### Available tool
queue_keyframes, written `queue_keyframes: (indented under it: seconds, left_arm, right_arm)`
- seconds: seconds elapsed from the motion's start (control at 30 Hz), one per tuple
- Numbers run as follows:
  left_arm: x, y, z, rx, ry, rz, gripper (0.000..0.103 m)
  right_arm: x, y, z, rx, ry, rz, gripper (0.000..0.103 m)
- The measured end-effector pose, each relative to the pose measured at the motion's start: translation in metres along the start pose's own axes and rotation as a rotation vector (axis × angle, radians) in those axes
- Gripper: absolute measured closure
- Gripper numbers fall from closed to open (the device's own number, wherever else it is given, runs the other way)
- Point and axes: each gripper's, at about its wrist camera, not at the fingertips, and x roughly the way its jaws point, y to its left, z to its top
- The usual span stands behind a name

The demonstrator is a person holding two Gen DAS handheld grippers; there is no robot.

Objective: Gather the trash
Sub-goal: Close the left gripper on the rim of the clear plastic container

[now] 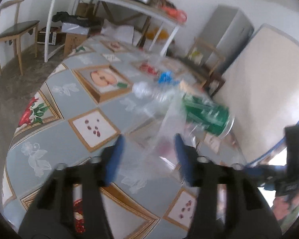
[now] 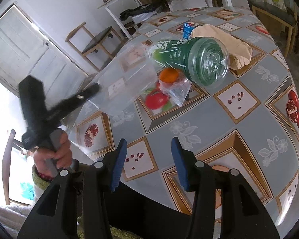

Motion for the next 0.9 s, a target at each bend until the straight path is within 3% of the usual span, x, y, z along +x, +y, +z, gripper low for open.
queue_keyframes:
  seconds: [0.03, 0.1, 0.13, 0.2, 0.27, 0.37, 0.47, 0.53, 0.6, 0.8, 0.9]
  left_arm:
    - [-0.001, -0.003, -0.002, 0.004, 0.001, -0.014, 0.067]
    - [-0.007, -0.013, -0.006, 0.040, 0.011, -0.007, 0.093]
    - [-0.011, -0.018, -0.009, 0.061, 0.011, 0.018, 0.097]
    - [-0.018, -0.033, -0.016, 0.131, 0.019, 0.078, 0.098]
    - [-0.024, -0.044, -0.022, 0.167, 0.033, 0.079, 0.098]
    - [-0.031, -0.063, -0.038, 0.205, 0.081, 0.071, 0.098]
    - [-0.034, -0.075, -0.051, 0.180, 0.126, 0.014, 0.097]
    - [-0.039, -0.080, -0.057, 0.165, 0.105, -0.025, 0.087]
    - [-0.048, -0.078, -0.060, 0.133, 0.054, -0.072, 0.051]
    - [-0.083, -0.048, -0.063, -0.024, -0.105, -0.171, 0.044]
    - [-0.082, -0.023, -0.059, -0.100, -0.098, -0.102, 0.044]
  right_arm:
    - [0.000, -0.002, 0.000, 0.005, 0.001, -0.001, 0.058]
    - [0.001, -0.006, -0.001, 0.016, 0.006, -0.002, 0.058]
    - [0.001, -0.007, -0.001, 0.020, 0.007, -0.002, 0.058]
    - [0.002, -0.009, -0.002, 0.025, 0.009, 0.005, 0.058]
    - [0.001, -0.009, -0.002, 0.022, 0.004, 0.015, 0.058]
    - [-0.001, -0.012, -0.003, 0.029, -0.003, 0.029, 0.058]
    - [-0.001, -0.017, -0.005, 0.042, -0.004, 0.033, 0.058]
    - [-0.003, -0.020, -0.007, 0.051, -0.005, 0.035, 0.058]
    - [-0.007, -0.023, -0.008, 0.056, -0.012, 0.033, 0.058]
    - [-0.017, -0.033, -0.012, 0.077, -0.036, 0.030, 0.058]
    - [-0.013, -0.039, -0.014, 0.093, -0.028, 0.041, 0.058]
